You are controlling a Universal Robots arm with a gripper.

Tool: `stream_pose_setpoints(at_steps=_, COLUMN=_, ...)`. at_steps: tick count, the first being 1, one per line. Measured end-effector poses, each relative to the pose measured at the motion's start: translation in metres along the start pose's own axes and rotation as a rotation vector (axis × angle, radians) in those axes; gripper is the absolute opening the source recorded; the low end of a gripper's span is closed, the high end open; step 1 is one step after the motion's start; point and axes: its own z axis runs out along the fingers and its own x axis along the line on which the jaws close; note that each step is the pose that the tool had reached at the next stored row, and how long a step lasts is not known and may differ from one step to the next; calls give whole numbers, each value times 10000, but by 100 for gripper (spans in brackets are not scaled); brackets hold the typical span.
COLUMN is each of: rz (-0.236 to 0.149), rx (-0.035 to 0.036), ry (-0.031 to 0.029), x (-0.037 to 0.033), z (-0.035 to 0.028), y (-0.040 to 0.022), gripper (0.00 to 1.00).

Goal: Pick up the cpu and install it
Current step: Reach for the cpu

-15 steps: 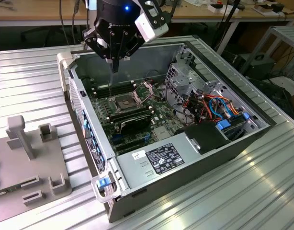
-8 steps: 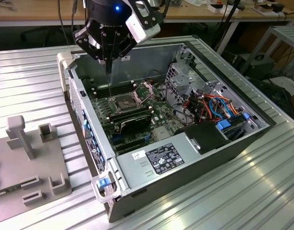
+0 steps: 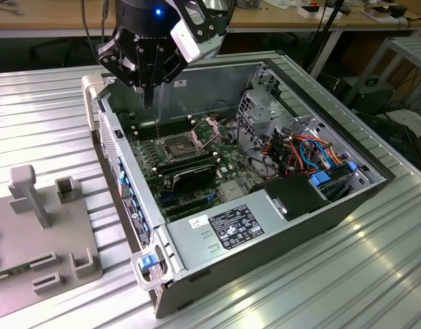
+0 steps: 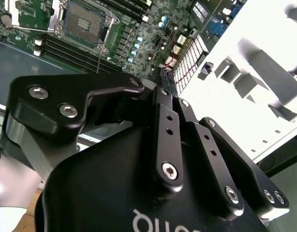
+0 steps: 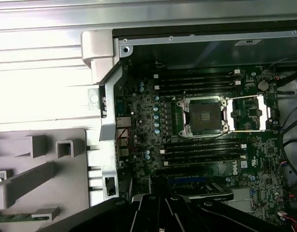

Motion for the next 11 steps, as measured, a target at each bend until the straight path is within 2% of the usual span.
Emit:
stream_pose_setpoints(at_steps=4, rz=5, rx=0, ry=0, x=11, z=0, y=-1, gripper=11)
stream_pose_setpoints(at_steps=11, rz=2, rx=-1, ry=-1, x=122, z=-3, y=-4, gripper=11)
